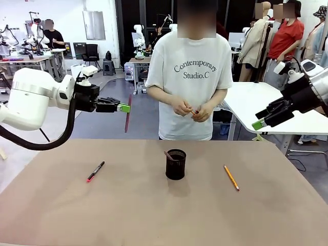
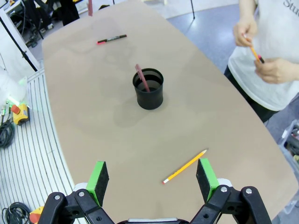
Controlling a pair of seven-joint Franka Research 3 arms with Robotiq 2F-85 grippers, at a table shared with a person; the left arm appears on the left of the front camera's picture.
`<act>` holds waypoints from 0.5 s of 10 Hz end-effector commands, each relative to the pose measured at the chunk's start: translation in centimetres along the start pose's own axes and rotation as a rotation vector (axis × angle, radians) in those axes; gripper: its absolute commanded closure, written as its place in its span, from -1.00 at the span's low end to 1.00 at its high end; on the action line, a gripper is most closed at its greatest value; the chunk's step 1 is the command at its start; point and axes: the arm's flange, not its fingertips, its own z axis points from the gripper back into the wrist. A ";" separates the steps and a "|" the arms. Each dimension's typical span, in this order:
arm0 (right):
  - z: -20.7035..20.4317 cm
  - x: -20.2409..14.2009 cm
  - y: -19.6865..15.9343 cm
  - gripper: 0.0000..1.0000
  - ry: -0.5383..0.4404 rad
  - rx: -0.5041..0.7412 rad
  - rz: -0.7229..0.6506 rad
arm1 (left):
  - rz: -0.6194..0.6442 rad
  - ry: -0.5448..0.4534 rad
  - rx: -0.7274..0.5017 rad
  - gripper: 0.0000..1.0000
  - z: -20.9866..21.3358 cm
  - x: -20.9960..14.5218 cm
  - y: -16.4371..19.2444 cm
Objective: Place the pens into the pen holder.
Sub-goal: Pick up a writing instrument from the table and place it into the Pen holder.
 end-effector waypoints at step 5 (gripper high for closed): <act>-0.1 0.1 0.1 -1.00 -0.031 0.008 0.000 | -0.005 -0.005 -0.007 1.00 0.1 0.2 0.1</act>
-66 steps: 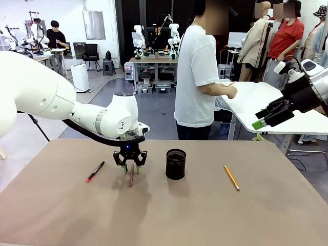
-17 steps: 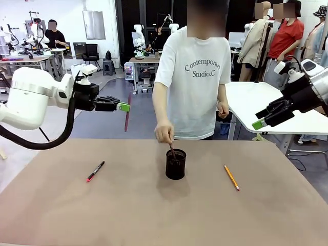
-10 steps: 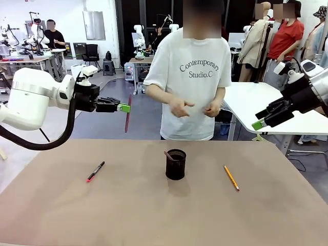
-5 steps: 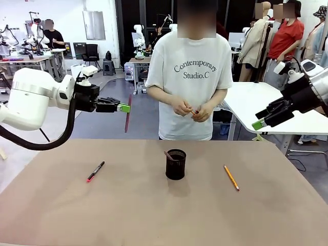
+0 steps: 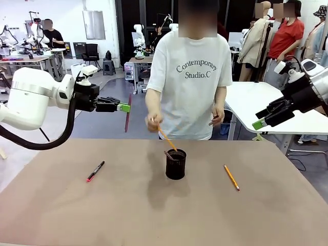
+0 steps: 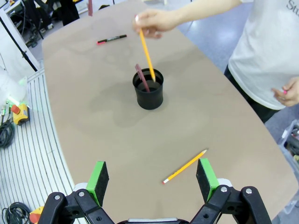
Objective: Place the pens into the pen holder.
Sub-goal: Pick up a writing instrument from the table and place it into the Pen holder.
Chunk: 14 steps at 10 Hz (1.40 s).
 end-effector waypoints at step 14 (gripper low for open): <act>-0.1 0.1 0.1 -1.00 -0.031 0.008 0.000 | -0.005 -0.005 -0.007 1.00 0.1 0.2 0.1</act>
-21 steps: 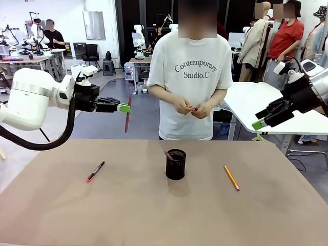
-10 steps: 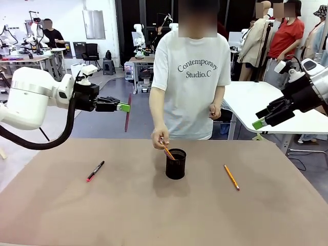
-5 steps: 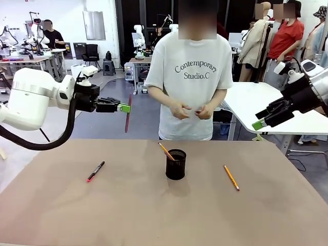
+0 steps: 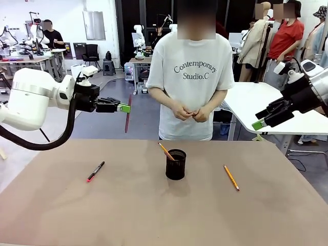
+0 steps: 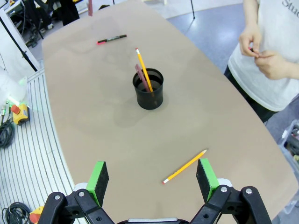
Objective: Place the pens into the pen holder.
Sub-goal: Pick up a writing instrument from the table and place it into the Pen holder.
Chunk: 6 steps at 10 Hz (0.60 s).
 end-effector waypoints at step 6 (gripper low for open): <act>-0.1 0.1 0.1 -1.00 -0.031 0.008 0.000 | -0.005 -0.005 -0.007 1.00 0.1 0.2 0.1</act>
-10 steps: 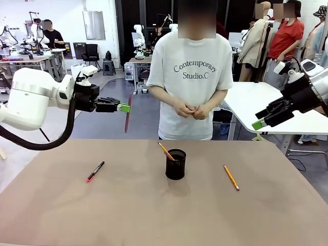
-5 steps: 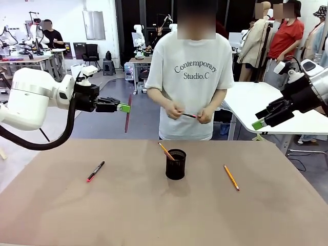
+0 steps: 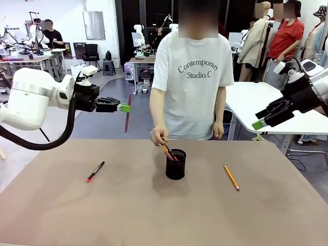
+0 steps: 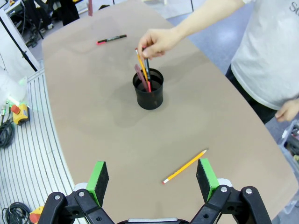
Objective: Place the pens into the pen holder.
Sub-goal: Pick up a writing instrument from the table and place it into the Pen holder.
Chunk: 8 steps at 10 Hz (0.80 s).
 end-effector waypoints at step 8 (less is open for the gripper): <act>-0.1 0.1 0.1 -1.00 -0.031 0.008 0.000 | -0.005 -0.005 -0.007 1.00 0.1 0.2 0.1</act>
